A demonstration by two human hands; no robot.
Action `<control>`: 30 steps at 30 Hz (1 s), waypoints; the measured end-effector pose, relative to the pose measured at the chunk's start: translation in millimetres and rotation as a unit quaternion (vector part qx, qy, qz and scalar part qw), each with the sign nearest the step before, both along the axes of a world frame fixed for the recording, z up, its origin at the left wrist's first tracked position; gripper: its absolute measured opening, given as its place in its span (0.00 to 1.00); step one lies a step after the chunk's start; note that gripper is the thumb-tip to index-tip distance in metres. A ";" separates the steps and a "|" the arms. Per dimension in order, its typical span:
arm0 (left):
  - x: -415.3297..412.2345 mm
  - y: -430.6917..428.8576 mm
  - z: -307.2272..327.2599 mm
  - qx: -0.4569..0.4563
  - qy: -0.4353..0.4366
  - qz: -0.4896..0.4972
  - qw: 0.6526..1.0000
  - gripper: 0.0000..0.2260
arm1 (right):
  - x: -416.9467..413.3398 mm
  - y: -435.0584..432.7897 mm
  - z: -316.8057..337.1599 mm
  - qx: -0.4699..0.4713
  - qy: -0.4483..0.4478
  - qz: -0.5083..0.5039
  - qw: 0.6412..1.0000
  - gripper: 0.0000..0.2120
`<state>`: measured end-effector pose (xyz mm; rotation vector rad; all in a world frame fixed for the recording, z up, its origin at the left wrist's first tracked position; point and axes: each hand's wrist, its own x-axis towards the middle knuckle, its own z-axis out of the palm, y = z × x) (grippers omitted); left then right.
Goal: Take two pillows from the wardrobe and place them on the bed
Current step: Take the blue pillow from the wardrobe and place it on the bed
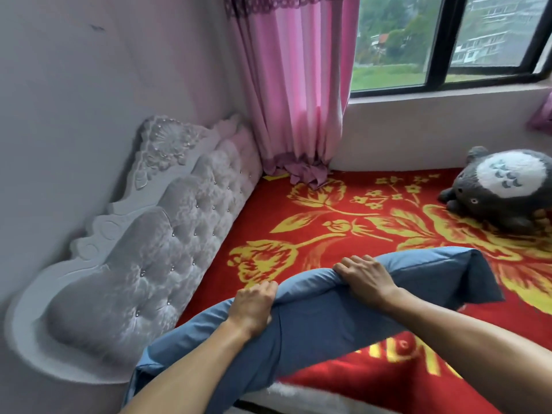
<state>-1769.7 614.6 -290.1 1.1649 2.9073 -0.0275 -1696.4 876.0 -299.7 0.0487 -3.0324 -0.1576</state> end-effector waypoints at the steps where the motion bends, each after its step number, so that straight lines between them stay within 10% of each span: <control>1: -19.2 1.3 -2.6 -0.006 -0.003 0.013 1.000 0.16 | -26.3 2.6 -4.2 -0.007 0.000 0.010 1.000 0.13; 17: -217.9 -1.1 -44.6 0.057 -0.026 0.210 0.976 0.12 | -327.0 -17.3 -21.5 -0.044 0.033 0.092 0.994 0.12; 30: -270.1 12.8 -228.6 -0.018 -0.285 -0.054 0.957 0.27 | -267.5 11.3 -218.6 -0.195 -0.097 -0.287 0.933 0.22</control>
